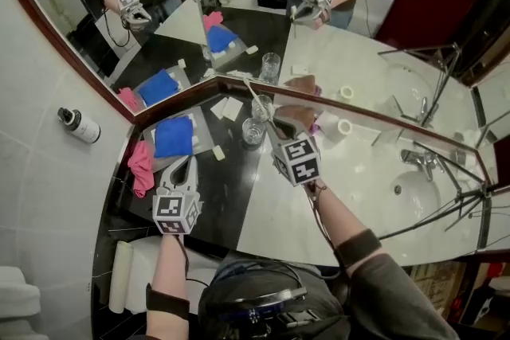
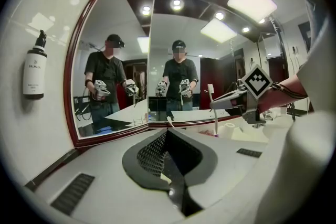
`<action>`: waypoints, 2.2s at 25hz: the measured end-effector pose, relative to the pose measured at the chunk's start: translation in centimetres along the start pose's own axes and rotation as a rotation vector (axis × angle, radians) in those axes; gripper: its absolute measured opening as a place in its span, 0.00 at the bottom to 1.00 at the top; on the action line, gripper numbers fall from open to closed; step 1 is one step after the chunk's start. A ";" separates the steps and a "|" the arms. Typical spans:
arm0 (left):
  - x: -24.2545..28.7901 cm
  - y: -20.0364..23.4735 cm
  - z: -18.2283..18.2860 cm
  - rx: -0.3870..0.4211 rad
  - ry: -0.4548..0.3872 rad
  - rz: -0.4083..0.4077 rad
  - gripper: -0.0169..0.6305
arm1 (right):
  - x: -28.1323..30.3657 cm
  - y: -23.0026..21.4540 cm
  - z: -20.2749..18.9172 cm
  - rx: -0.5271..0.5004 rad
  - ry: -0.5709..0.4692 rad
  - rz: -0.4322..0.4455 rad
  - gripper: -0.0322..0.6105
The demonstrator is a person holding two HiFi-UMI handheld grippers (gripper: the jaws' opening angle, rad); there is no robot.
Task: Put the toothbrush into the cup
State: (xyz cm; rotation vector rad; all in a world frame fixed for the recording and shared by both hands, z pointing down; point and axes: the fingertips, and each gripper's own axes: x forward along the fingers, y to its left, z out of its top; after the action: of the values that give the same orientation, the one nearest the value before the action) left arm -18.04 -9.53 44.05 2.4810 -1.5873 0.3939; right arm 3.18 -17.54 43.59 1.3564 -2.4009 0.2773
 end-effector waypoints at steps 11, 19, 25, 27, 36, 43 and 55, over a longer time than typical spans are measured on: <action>-0.4 -3.6 -0.6 0.035 0.028 -0.050 0.03 | -9.7 -0.9 -6.1 0.031 0.044 -0.027 0.13; -0.3 -5.3 -1.0 0.027 0.032 -0.049 0.03 | -8.9 0.6 -9.8 -0.060 0.151 0.051 0.13; -0.6 -4.8 -2.1 0.040 0.037 -0.036 0.03 | -4.5 5.2 -13.5 -0.272 0.295 0.174 0.13; -0.8 -4.3 -2.6 0.031 0.039 -0.027 0.03 | -3.0 6.6 -14.4 -0.344 0.346 0.204 0.13; -2.0 -1.2 -5.7 -0.031 0.046 0.015 0.03 | 3.6 11.3 -19.5 -0.620 0.573 0.300 0.13; -2.8 1.1 -8.4 -0.083 0.053 0.045 0.03 | 7.5 13.3 -24.4 -0.687 0.740 0.327 0.13; -4.9 4.1 -11.6 -0.164 0.076 0.074 0.03 | 10.3 15.5 -28.4 -0.687 0.830 0.396 0.14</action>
State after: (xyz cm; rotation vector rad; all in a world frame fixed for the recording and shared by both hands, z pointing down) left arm -25.24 -3.77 53.62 2.2649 -1.6158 0.3481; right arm -8.72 -7.75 73.82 0.3351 -1.7534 0.0668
